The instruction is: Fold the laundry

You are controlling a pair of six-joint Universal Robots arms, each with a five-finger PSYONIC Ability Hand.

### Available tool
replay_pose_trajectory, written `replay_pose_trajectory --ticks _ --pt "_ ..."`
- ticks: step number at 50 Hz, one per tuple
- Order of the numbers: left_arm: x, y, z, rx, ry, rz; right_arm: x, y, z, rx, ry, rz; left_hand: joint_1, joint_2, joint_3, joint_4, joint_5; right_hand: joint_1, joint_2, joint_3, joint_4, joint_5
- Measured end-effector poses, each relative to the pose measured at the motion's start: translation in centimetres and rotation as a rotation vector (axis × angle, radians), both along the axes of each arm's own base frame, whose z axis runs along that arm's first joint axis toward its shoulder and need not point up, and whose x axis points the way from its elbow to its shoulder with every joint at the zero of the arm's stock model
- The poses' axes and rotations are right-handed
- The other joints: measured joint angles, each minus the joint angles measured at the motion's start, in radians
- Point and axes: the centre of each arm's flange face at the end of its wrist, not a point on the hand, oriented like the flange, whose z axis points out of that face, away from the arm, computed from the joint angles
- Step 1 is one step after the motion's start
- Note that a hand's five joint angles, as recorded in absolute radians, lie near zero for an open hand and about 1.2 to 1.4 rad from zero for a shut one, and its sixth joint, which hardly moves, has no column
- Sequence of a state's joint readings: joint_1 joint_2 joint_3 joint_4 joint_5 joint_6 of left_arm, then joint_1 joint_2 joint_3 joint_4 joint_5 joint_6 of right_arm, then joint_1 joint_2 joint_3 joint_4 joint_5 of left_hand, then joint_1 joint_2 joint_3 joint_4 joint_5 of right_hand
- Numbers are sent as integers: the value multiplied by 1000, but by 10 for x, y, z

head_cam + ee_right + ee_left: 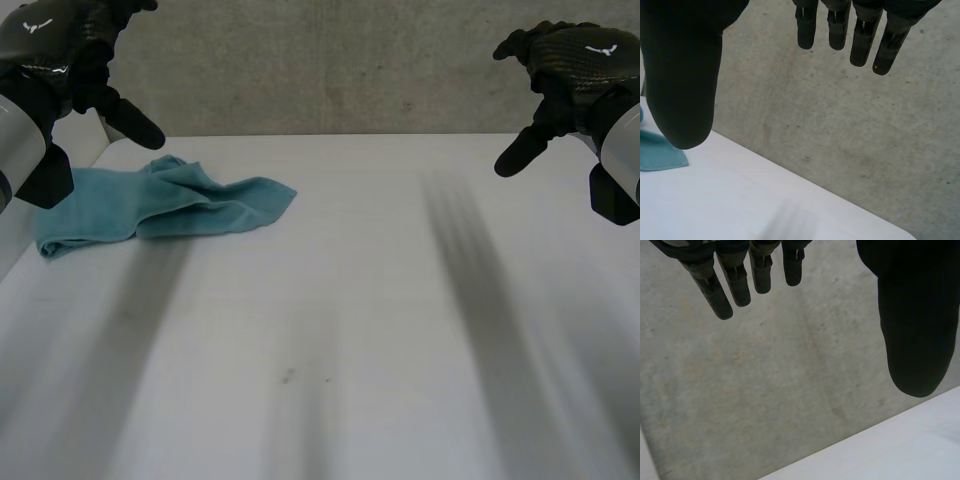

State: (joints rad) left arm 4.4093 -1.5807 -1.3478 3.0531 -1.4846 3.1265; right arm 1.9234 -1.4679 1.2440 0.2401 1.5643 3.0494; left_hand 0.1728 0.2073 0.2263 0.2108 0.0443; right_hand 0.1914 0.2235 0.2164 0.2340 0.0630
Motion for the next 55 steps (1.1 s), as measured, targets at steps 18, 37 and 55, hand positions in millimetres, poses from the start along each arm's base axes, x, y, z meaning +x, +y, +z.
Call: replay_pose_trajectory --ticks 18,37,55 --pt "15 -122 -125 82 -308 131 11 -6 -20 55 25 82 54 16 3 13 12 0 0 0 0 0" --pt "8 -198 -236 -77 -472 133 17 -21 -50 136 58 81 126 90 69 88 83 0 0 0 0 0" --pt "9 -206 -257 -78 -523 112 18 -26 -61 164 67 79 771 747 716 736 716 0 0 0 0 0"
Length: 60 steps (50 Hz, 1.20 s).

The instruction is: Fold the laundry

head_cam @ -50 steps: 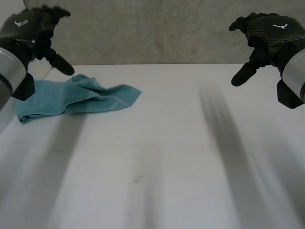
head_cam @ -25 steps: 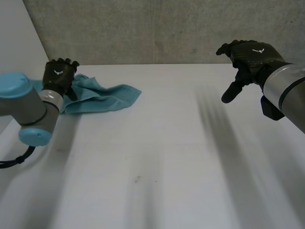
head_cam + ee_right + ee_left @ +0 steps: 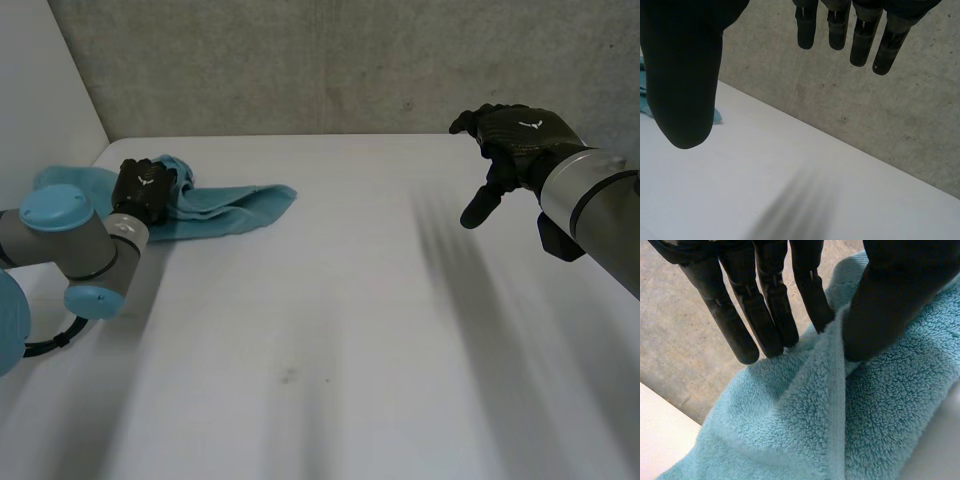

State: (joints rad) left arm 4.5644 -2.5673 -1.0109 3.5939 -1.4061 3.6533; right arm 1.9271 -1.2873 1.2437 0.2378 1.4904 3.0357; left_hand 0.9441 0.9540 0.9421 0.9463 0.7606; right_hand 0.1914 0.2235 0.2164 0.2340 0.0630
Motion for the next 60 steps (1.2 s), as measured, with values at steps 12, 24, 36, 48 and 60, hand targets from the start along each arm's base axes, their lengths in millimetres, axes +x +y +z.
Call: replay_pose_trajectory --ticks 12,24,36,48,60 --pt "-1 16 44 -81 -46 -1 -2 -3 2 -5 -2 -9 120 242 244 244 197 0 0 0 0 0" --pt "-77 121 156 -148 220 -228 -6 -2 18 -52 -24 -25 173 244 248 244 217 0 0 0 0 0" --pt "-159 259 109 190 306 -519 -35 -13 48 -136 -56 -113 -49 2 31 27 16 0 0 0 0 0" --pt "-147 247 88 181 201 -377 -38 -15 48 -137 -47 -113 -636 -655 -641 -649 -649 0 0 0 0 0" --pt "-67 201 106 135 191 -89 -26 -15 23 -83 51 -19 -674 -693 -678 -686 -687 0 0 0 0 0"
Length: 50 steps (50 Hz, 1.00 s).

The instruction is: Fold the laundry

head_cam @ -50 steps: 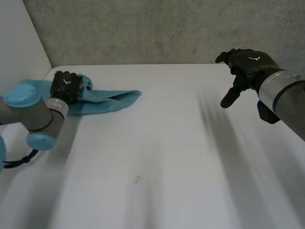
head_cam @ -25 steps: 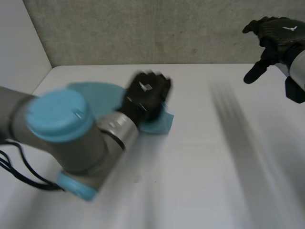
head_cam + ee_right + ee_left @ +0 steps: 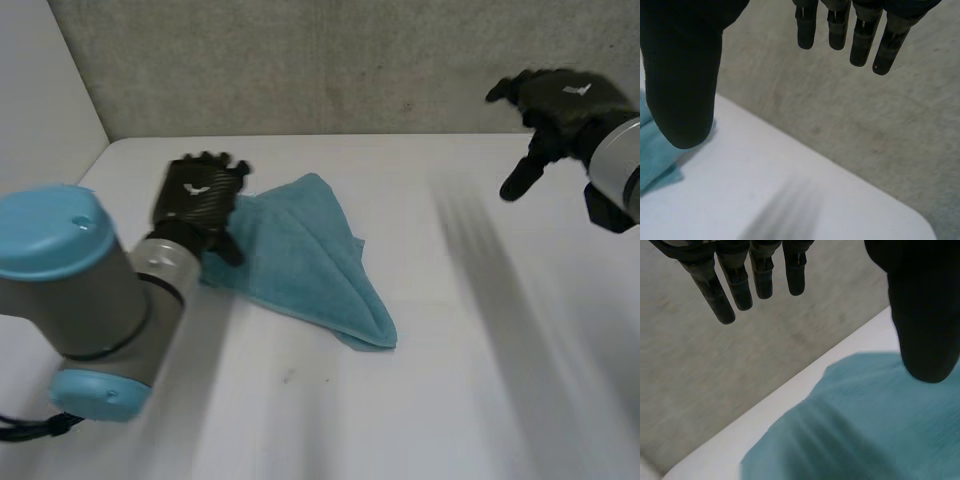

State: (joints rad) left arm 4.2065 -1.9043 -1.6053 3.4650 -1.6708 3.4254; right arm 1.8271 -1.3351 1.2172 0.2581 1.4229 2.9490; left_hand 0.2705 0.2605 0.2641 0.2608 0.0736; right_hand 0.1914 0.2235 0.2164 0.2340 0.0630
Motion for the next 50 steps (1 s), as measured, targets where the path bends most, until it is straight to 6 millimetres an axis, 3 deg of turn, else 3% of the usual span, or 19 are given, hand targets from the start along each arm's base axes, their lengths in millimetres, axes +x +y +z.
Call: replay_pose_trajectory --ticks 7,12,20,28,31,32,33,34,35,37,43,50 --pt "47 -39 -19 55 -27 144 14 5 -21 42 86 64 9 16 5 13 26 0 0 0 0 0" --pt "71 -72 -43 111 -33 154 20 11 -29 60 104 90 167 168 164 170 187 0 0 0 0 0" --pt "78 -101 -69 163 -12 40 24 12 -44 102 113 102 167 173 168 176 196 0 0 0 0 0" --pt "75 -110 -80 177 -5 -6 32 14 -55 130 122 126 200 208 202 209 225 0 0 0 0 0" --pt "74 -113 -85 183 -6 -11 36 15 -63 150 129 136 371 361 357 364 369 0 0 0 0 0" --pt "73 -114 -86 185 -6 -11 37 15 -68 162 134 141 526 514 492 498 498 0 0 0 0 0" --pt "73 -114 -86 185 -6 -11 38 15 -69 165 135 143 561 547 541 531 531 0 0 0 0 0" --pt "73 -114 -87 187 -6 -11 39 15 -72 173 138 147 731 700 692 699 698 0 0 0 0 0" --pt "73 -114 -87 187 -6 -11 39 15 -72 173 138 147 731 700 692 699 698 0 0 0 0 0" --pt "73 -114 -86 186 -5 -10 42 15 -79 189 145 153 831 902 888 897 885 0 0 0 0 0" --pt "73 -112 -76 167 0 -8 44 15 -88 211 153 157 831 934 923 929 896 0 0 0 0 0" --pt "73 -94 -31 84 11 -15 44 12 -98 248 142 140 831 936 925 929 896 0 0 0 0 0"
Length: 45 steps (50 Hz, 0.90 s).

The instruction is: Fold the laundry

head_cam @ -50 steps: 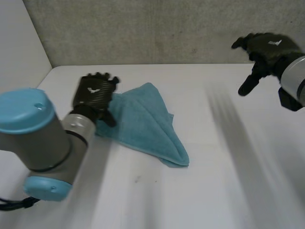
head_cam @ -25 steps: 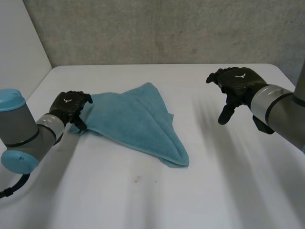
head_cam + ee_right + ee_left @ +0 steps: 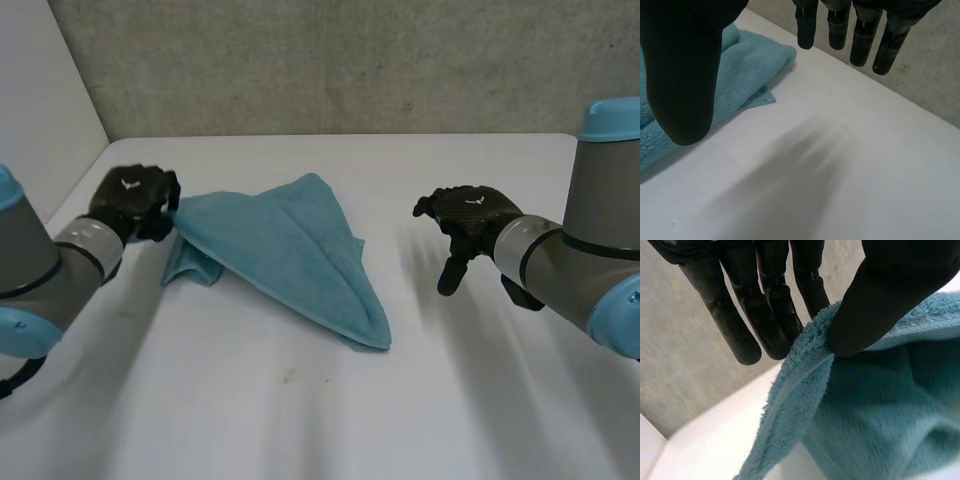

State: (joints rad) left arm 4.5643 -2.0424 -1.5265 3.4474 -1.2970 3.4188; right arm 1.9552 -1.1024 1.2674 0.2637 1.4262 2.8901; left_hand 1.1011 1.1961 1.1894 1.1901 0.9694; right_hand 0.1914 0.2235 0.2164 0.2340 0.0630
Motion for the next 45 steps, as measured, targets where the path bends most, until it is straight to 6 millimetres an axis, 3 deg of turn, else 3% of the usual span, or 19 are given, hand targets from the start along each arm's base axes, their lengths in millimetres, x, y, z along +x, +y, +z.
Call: replay_pose_trajectory --ticks 4,13,19,20,21,24,33,45 --pt "0 14 28 -61 7 -5 -1 1 -7 49 -36 -30 0 1 1 0 0 0 0 0 0 0" --pt "2 52 113 -263 44 -14 -1 9 -34 262 -228 -134 0 2 2 4 0 0 0 0 0 0" --pt "-1 83 170 -387 75 -36 6 18 -47 328 -296 -105 0 3 2 4 0 0 0 0 0 0" --pt "-1 83 170 -387 75 -36 6 18 -47 328 -296 -105 0 3 2 4 0 0 0 0 0 0" --pt "-2 92 185 -417 88 -46 10 22 -49 336 -316 -89 0 3 2 5 0 0 0 0 0 0" --pt "-4 103 205 -453 108 -60 16 27 -52 355 -363 -79 0 3 2 5 0 0 0 0 0 0" --pt "-7 121 240 -520 153 -78 41 41 -58 444 -525 -87 0 3 2 5 0 0 0 0 0 0" --pt "-23 145 253 -539 199 -119 95 51 -69 422 -614 -41 0 4 4 5 0 0 0 0 0 0"
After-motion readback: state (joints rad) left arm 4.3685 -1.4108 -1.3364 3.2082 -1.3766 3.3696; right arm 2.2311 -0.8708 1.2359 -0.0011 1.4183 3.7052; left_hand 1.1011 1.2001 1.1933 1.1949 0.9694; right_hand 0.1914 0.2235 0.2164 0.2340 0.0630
